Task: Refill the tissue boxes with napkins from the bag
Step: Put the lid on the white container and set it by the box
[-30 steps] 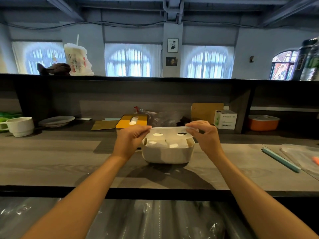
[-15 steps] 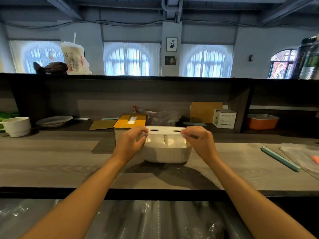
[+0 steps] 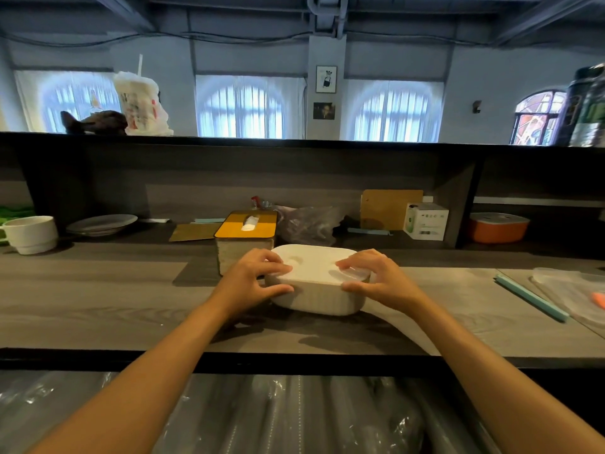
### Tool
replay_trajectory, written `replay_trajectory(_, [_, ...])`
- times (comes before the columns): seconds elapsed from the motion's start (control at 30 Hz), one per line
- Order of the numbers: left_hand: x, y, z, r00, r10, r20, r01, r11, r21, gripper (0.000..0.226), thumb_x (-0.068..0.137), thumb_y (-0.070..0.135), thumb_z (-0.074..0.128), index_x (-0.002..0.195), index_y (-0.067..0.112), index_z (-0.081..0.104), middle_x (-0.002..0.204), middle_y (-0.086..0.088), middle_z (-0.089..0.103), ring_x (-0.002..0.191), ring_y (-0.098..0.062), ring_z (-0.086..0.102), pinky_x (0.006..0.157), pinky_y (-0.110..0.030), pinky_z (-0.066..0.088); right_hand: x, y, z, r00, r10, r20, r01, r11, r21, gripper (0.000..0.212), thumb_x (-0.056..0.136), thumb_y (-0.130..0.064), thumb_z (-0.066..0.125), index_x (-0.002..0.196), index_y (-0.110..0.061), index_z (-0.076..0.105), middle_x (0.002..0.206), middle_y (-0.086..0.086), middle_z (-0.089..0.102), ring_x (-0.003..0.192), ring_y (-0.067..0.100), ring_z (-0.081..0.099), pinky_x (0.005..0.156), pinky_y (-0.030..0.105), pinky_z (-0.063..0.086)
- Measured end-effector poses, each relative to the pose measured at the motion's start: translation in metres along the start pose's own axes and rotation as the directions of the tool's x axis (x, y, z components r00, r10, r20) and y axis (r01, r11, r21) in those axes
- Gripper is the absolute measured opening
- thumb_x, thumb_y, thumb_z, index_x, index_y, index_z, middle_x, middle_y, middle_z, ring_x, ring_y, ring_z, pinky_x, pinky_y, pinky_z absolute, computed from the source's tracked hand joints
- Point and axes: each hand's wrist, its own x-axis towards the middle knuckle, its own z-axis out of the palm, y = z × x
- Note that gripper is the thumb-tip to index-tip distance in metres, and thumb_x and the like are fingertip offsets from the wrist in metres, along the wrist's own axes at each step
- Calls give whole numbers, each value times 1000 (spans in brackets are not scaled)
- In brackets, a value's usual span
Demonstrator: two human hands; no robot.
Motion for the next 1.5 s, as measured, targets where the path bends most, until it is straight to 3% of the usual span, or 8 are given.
replay_trajectory(0.27, [19, 5, 6, 983, -104, 153, 79, 984, 162, 55, 88, 49, 65, 138, 29, 55, 152, 10, 41, 144, -10, 25, 119, -47, 22, 3, -12, 1, 995, 7, 95, 3, 994, -106, 48, 84, -34, 74, 130, -35, 58, 121, -19, 43, 122, 6, 35, 106, 33, 33])
replay_trajectory(0.43, [20, 7, 7, 967, -148, 207, 130, 987, 98, 54, 92, 49, 61, 141, 29, 50, 154, 8, 39, 144, -12, 29, 116, -38, 28, 5, -15, -1, 986, 32, 161, -13, 994, -112, 53, 86, -40, 70, 136, -35, 54, 135, -11, 46, 130, 12, 35, 112, 41, 33])
replay_trajectory(0.6, [18, 9, 5, 962, -156, 225, 144, 987, 71, 48, 99, 48, 48, 144, 30, 47, 156, 7, 37, 145, -12, 25, 117, -38, 23, 10, -12, 1, 991, 20, 134, -6, 995, -102, 44, 91, -46, 61, 133, -39, 54, 151, -9, 39, 146, 16, 18, 119, 48, 11])
replay_trajectory(0.8, [24, 17, 6, 961, -170, 221, 141, 980, 138, 50, 97, 51, 51, 140, 27, 49, 157, 6, 34, 146, -13, 26, 115, -36, 29, 10, -11, 1, 990, 22, 136, -31, 998, 62, 36, 92, -35, 66, 127, -32, 60, 130, -19, 47, 131, 8, 37, 105, 32, 40])
replay_trajectory(1.0, [22, 19, 3, 954, -180, 239, 158, 982, 108, 44, 98, 49, 51, 139, 34, 47, 158, 6, 32, 145, -15, 27, 113, -39, 32, 6, -16, 3, 988, 75, 132, -71, 997, -42, 44, 95, -42, 58, 138, -33, 53, 151, -8, 39, 142, 13, 26, 115, 43, 29])
replay_trajectory(1.17, [20, 16, 2, 970, -134, 201, 103, 982, 156, 50, 95, 51, 53, 143, 35, 48, 153, 10, 42, 145, -11, 29, 117, -37, 25, 5, -21, -1, 991, 34, 128, -25, 997, -74, 44, 95, -39, 59, 138, -29, 54, 145, -9, 47, 134, 7, 36, 104, 26, 30])
replay_trajectory(1.37, [21, 16, 1, 972, -108, 207, 69, 980, 189, 48, 99, 57, 41, 142, 37, 50, 149, 11, 47, 139, -10, 36, 114, -35, 23, 13, -15, -4, 991, 42, 127, -31, 996, -83, 41, 90, -44, 65, 128, -32, 59, 136, -10, 51, 124, 7, 42, 108, 37, 36])
replay_trajectory(1.5, [36, 30, -2, 981, -120, 150, 93, 980, 176, 45, 107, 40, 31, 146, 23, 47, 151, 2, 46, 139, -16, 38, 111, -32, 28, 31, -20, 1, 993, 56, -101, -59, 998, -25, 39, 98, -46, 50, 132, -29, 58, 140, -6, 47, 130, 13, 41, 107, 35, 36])
